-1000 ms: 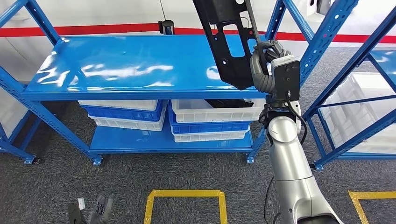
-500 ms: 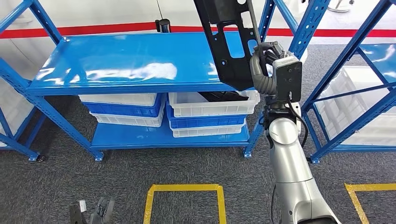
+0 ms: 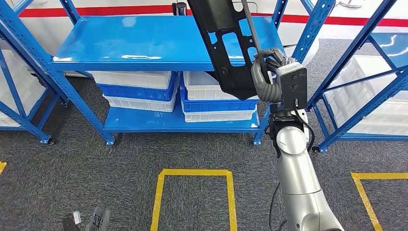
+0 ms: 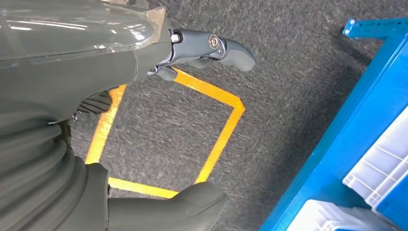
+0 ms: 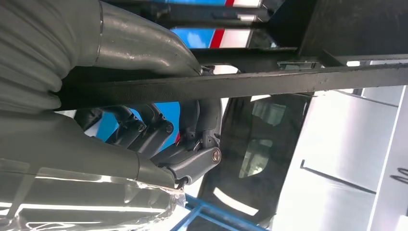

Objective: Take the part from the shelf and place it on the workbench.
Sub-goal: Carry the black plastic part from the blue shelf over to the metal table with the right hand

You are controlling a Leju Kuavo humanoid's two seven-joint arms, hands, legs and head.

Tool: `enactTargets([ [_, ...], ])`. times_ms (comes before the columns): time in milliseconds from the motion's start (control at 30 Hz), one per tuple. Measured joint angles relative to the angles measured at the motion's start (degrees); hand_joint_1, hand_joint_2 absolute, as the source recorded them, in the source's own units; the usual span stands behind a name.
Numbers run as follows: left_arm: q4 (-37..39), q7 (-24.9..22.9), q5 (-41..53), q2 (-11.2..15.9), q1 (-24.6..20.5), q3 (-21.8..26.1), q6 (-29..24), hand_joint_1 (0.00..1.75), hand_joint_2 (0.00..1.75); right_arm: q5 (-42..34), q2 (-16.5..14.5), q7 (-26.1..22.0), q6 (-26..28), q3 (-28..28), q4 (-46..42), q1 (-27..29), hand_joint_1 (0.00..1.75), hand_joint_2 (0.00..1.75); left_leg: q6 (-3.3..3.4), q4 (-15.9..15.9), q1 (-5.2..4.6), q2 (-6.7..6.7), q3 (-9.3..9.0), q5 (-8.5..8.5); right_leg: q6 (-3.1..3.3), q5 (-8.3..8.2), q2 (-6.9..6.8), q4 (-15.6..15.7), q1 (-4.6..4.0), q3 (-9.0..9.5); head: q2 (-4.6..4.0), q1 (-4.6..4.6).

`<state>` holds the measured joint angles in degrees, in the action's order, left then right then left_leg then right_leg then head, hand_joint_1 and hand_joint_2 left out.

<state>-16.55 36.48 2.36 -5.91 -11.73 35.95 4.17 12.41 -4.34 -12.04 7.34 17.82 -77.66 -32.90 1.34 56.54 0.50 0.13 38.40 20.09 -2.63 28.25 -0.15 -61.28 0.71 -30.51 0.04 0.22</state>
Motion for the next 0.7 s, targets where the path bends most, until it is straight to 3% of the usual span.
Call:
enactTargets([
  [67, -0.2, -0.2, 0.3, 0.0, -0.1, 0.0, 0.0, 0.0, 1.75, -0.4, -0.1, 0.0, 0.2, -0.6, 0.1, 0.0, 1.75, 1.75, -0.65, -0.2, -0.07, 0.02, 0.56, -1.31, 0.7, 1.52, 0.11, 5.1, -0.46, 2.96, 0.0, -0.09],
  [133, -0.2, -0.5, 0.5, 0.1, -0.1, 0.0, -0.2, 0.0, 1.75, -0.5, -0.1, 0.0, 0.4, -1.1, 0.4, 0.1, 1.75, 1.75, -1.31, -0.4, 0.09, -0.03, 1.02, -1.88, 1.38, 0.77, 0.13, 5.4, -0.16, 2.14, -0.01, -0.17],
  [167, -0.2, -0.8, 0.6, 0.1, -0.1, 0.0, -0.3, 0.0, 1.75, -0.5, -0.1, 0.0, 0.5, -1.4, 0.5, 0.1, 1.75, 1.75, -1.62, 0.3, 0.22, -0.07, 1.52, -0.67, 1.99, 0.12, 0.09, 5.4, 0.1, 1.63, -0.01, -0.24],
  [200, -0.2, -0.9, 0.6, 0.1, -0.1, 0.0, -0.4, 0.0, 1.75, -0.6, -0.1, 0.0, 0.6, -1.6, 0.7, 0.1, 1.75, 1.75, -1.9, 2.3, 0.36, -0.13, 2.27, 1.67, 2.56, -0.63, 0.02, 5.4, 0.38, 0.99, -0.01, -0.42],
  [267, -0.2, -1.1, 0.6, 0.0, -0.1, 0.0, -0.6, 0.0, 1.75, -0.6, -0.1, 0.0, 0.7, -1.9, 1.2, 0.0, 1.75, 1.75, -2.4, 9.6, 0.58, -0.2, 4.25, 7.94, 3.33, -2.12, -0.05, 5.3, 0.42, -0.53, 0.0, -0.74],
  [300, -0.2, -1.2, 0.6, 0.0, -0.1, 0.0, -0.7, 0.0, 1.75, -0.7, -0.1, 0.0, 0.7, -2.0, 1.5, -0.1, 1.75, 1.75, -2.63, 13.7, 0.63, -0.23, 5.04, 9.97, 3.39, -2.83, -0.06, 5.3, 0.35, -1.42, 0.0, -0.84],
  [333, -0.2, -1.4, 0.6, -0.1, -0.2, 0.0, -0.7, 0.0, 1.75, -0.6, -0.1, -0.1, 0.8, -2.1, 1.8, -0.2, 1.75, 1.75, -2.82, 16.7, 0.68, -0.24, 5.29, 10.55, 3.35, -3.55, -0.06, 5.2, 0.31, -2.36, 0.0, -0.86],
  [367, -0.2, -1.5, 0.7, -0.1, -0.3, 0.0, -0.8, 0.0, 1.75, -0.6, -0.1, -0.3, 1.0, -2.3, 2.3, -0.3, 1.75, 1.75, -2.91, 18.0, 0.73, -0.24, 4.7, 9.79, 3.22, -4.26, -0.05, 5.1, 0.31, -3.33, 0.0, -0.91],
  [433, -0.2, -2.0, 0.7, -0.1, -0.8, -0.1, -0.8, 0.0, 1.75, -0.6, 0.0, -1.0, 1.3, -2.6, 3.1, -0.4, 1.75, 1.75, -2.81, 14.7, 0.84, -0.24, 0.47, 6.95, 2.78, -5.6, -0.01, 4.8, 0.34, -5.2, 0.0, -0.97],
  [500, -0.2, -2.2, 0.9, -0.1, -1.7, -0.2, -0.8, 0.0, 1.75, -0.7, 0.1, -2.2, 1.4, -3.1, 3.7, -0.3, 1.75, 1.75, -2.33, 6.4, 0.73, -0.35, -5.99, 7.39, 2.08, -6.74, -0.03, 4.5, 0.17, -6.57, 0.0, -0.97],
  [533, -0.2, -2.2, 1.0, -0.2, -2.0, -0.3, -0.7, 0.0, 1.75, -0.9, 0.2, -2.8, 1.5, -3.3, 3.9, -0.3, 1.75, 1.75, -1.96, 3.2, 0.55, -0.41, -8.13, 8.28, 1.66, -7.31, -0.12, 4.5, 0.09, -6.91, 0.0, -0.88],
  [567, -0.2, -2.3, 1.1, -0.2, -2.4, -0.5, -0.7, 0.0, 1.75, -1.0, 0.2, -3.4, 1.6, -3.4, 4.2, -0.3, 1.75, 1.75, -1.54, 1.2, 0.3, -0.45, -9.23, 9.03, 1.2, -7.89, -0.21, 4.6, 0.02, -7.1, 0.0, -0.84],
  [633, -0.2, -2.4, 1.4, -0.3, -2.7, -0.8, -0.8, 0.0, 1.75, -1.3, 0.4, -4.0, 1.8, -3.6, 4.7, 0.0, 1.75, 1.75, -0.4, 0.5, 0.06, -0.24, -8.81, 8.26, 0.34, -8.84, -0.27, 4.9, -0.04, -7.4, 0.0, -0.73],
  [667, -0.2, -2.4, 1.4, -0.4, -2.8, -0.9, -0.8, 0.0, 1.75, -1.3, 0.5, -4.2, 1.8, -3.7, 4.9, 0.1, 1.75, 1.75, 0.21, 0.2, 0.05, -0.07, -8.3, 7.52, 0.25, -8.24, -0.18, 4.4, -0.1, -7.99, 0.0, -0.74],
  [700, -0.2, -2.4, 1.4, -0.5, -2.9, -1.0, -0.8, 0.0, 1.75, -1.4, 0.6, -4.2, 1.8, -3.9, 5.2, 0.2, 1.75, 1.75, 0.75, 0.0, 0.1, 0.12, -7.6, 6.63, 0.41, -6.59, -0.1, 2.8, -0.13, -8.89, 0.0, -0.56],
])
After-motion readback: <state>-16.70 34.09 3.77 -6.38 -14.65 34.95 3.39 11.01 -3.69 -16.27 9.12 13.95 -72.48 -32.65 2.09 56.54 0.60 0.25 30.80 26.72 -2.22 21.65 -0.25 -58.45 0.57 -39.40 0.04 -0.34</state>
